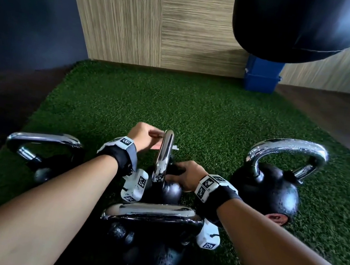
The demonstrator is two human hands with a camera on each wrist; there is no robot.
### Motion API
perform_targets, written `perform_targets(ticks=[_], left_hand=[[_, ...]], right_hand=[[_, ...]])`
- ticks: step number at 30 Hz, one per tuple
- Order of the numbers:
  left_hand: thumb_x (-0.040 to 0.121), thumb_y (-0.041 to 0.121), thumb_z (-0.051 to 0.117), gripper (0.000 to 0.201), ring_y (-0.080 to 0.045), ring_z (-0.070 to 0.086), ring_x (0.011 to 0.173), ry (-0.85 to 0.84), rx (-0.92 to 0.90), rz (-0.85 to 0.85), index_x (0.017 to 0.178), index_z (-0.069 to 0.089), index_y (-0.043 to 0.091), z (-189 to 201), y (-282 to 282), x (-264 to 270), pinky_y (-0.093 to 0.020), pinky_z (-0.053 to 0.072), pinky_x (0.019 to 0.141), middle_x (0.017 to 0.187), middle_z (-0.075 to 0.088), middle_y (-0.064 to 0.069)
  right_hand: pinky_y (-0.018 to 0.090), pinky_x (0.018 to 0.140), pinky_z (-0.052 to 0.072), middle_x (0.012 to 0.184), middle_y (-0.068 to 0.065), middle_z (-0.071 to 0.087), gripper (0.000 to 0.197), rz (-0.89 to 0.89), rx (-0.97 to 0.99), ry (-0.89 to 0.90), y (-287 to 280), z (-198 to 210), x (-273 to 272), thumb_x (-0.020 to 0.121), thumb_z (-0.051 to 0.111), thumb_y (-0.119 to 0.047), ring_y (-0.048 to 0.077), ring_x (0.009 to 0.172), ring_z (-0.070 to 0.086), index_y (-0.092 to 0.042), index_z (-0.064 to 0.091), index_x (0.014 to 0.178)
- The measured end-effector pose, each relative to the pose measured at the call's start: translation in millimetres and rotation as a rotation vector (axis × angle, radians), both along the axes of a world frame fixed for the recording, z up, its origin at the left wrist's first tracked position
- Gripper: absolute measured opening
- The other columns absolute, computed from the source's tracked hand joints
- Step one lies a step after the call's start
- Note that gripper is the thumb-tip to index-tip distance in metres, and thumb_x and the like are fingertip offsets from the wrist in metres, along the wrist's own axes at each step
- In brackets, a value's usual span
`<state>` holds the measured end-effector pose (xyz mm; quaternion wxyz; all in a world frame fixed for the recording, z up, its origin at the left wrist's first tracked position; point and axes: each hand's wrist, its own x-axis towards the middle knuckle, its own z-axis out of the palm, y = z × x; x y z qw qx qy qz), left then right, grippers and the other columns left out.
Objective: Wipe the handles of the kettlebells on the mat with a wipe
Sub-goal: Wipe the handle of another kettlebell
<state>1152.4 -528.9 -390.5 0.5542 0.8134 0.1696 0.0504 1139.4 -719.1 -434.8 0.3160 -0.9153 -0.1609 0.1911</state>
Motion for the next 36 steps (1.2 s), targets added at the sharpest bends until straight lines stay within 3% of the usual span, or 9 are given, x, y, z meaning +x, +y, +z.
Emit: perform_targets(ticks=[4,7,10,12,14,19,24,30,36], left_hand=[[0.088,0.002,0.077,0.025,-0.011,0.071,0.065,-0.038,0.123,-0.056,0.113,0.078,0.007,9.1,0.0,-1.2,-0.011,0.056,0.054,0.100,0.077,-0.006],[0.089,0.003,0.077,0.030,-0.020,0.077,0.081,-0.102,0.124,-0.124,0.120,0.075,0.005,17.5,2.3,-3.4,-0.026,0.064,0.075,0.110,0.077,-0.011],[0.090,-0.004,0.073,0.034,-0.006,0.074,0.067,-0.111,0.032,-0.164,0.124,0.070,-0.003,21.9,8.8,-7.7,-0.013,0.059,0.063,0.115,0.074,-0.018],[0.091,-0.010,0.067,0.036,-0.002,0.073,0.066,-0.101,-0.065,-0.214,0.127,0.065,-0.008,25.7,13.0,-11.2,-0.012,0.058,0.064,0.112,0.073,-0.019],[0.090,-0.013,0.066,0.034,-0.006,0.075,0.071,-0.066,-0.141,-0.253,0.124,0.066,-0.008,30.8,17.7,-13.4,-0.015,0.060,0.067,0.104,0.076,-0.013],[0.088,-0.012,0.070,0.025,-0.011,0.076,0.069,0.002,-0.168,-0.243,0.113,0.069,-0.013,37.5,16.7,-14.8,-0.018,0.060,0.063,0.085,0.078,-0.008],[0.092,-0.010,0.067,0.015,-0.018,0.075,0.086,0.127,0.068,-0.390,0.102,0.077,-0.005,37.1,19.9,-28.2,-0.030,0.062,0.084,0.105,0.076,-0.020],[0.094,-0.003,0.067,0.021,-0.009,0.076,0.071,0.081,-0.117,-0.330,0.112,0.068,-0.015,51.6,14.0,-41.1,-0.019,0.062,0.069,0.107,0.073,-0.022],[0.096,-0.002,0.064,0.022,-0.011,0.076,0.078,0.306,-0.058,-0.508,0.114,0.068,-0.015,62.7,19.4,-61.2,-0.017,0.060,0.068,0.103,0.076,-0.015]], right_hand=[[0.007,0.058,0.040,0.100,-0.008,0.075,0.049,-0.056,0.041,-0.008,-2.4,-1.8,-3.2,0.076,0.083,-0.049,0.002,0.077,0.063,-0.028,0.073,0.120],[0.016,0.076,0.049,0.111,-0.003,0.076,0.053,-0.057,0.071,-0.005,-3.5,-0.4,-6.8,0.078,0.082,-0.048,0.009,0.091,0.068,-0.027,0.070,0.125],[0.023,0.092,0.052,0.118,0.000,0.075,0.054,-0.030,0.091,0.001,-4.2,3.0,-10.3,0.081,0.081,-0.043,0.015,0.107,0.069,-0.025,0.068,0.129],[0.020,0.090,0.050,0.119,0.002,0.074,0.052,-0.011,0.103,0.008,-4.4,5.3,-12.2,0.083,0.080,-0.039,0.015,0.108,0.069,-0.021,0.068,0.130],[0.018,0.085,0.048,0.119,0.003,0.074,0.050,-0.004,0.106,0.001,-4.3,7.3,-14.5,0.084,0.079,-0.038,0.013,0.106,0.069,-0.020,0.068,0.129],[0.025,0.094,0.049,0.120,0.005,0.074,0.048,0.011,0.085,-0.002,-4.2,13.7,-20.1,0.087,0.076,-0.038,0.017,0.108,0.069,-0.019,0.067,0.131],[0.025,0.095,0.049,0.123,0.006,0.072,0.049,0.024,0.039,-0.010,-5.6,17.3,-23.2,0.090,0.073,-0.040,0.020,0.114,0.067,-0.016,0.065,0.132],[0.025,0.093,0.049,0.122,0.006,0.072,0.050,0.005,0.059,-0.006,-6.9,18.1,-24.3,0.088,0.074,-0.040,0.021,0.113,0.067,-0.014,0.066,0.130],[0.034,0.100,0.050,0.119,0.009,0.073,0.044,0.029,0.086,0.005,-7.5,18.7,-25.7,0.089,0.075,-0.035,0.024,0.113,0.068,-0.013,0.069,0.127]])
